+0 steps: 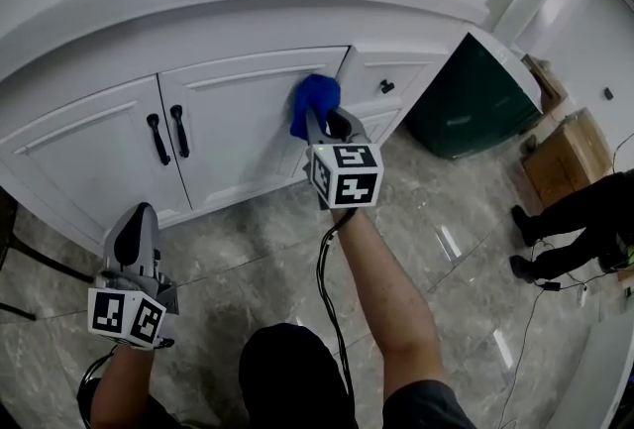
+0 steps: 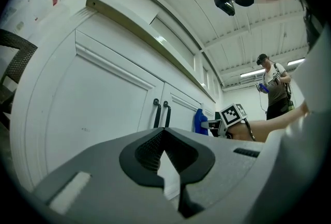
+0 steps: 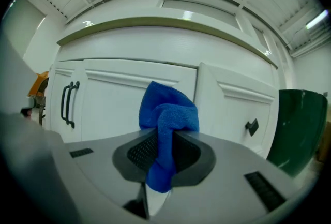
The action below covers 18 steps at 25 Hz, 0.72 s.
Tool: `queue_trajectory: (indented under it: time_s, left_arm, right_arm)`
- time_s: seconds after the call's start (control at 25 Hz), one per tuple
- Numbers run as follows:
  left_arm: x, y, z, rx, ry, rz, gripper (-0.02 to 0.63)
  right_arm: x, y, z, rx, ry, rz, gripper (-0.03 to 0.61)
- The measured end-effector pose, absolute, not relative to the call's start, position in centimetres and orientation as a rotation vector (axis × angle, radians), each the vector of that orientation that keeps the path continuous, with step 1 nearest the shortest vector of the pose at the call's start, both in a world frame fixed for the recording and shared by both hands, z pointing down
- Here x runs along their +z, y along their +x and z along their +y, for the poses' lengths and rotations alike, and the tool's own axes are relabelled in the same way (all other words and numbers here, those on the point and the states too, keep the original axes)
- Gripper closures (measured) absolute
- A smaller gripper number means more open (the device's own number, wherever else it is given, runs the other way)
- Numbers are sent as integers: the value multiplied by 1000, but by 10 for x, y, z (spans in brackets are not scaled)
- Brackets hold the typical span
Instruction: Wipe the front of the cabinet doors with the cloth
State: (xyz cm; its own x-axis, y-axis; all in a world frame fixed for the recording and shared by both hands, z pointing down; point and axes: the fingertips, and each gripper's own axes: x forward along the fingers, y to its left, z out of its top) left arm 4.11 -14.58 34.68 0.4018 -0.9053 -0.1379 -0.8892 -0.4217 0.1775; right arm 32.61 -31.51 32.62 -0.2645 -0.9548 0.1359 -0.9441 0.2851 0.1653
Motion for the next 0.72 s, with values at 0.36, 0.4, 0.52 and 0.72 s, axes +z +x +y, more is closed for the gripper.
queue_trajectory:
  time_s: [0.36, 0.4, 0.52, 0.72]
  left_arm:
    - [341, 45, -146, -344, 2581, -1623, 614]
    - [339, 42, -146, -356, 2577, -1624, 614]
    - [334, 31, -144, -386, 2565, -1635, 614]
    - [332, 10, -135, -406, 2549, -1639, 614]
  right_arm:
    - [327, 320, -303, -45, 1760, -2337, 526]
    - [326, 306, -297, -43, 1735, -2373, 526]
    - [332, 255, -284, -7, 1653, -2493, 526]
    - [364, 170, -265, 72, 1451, -2602, 526]
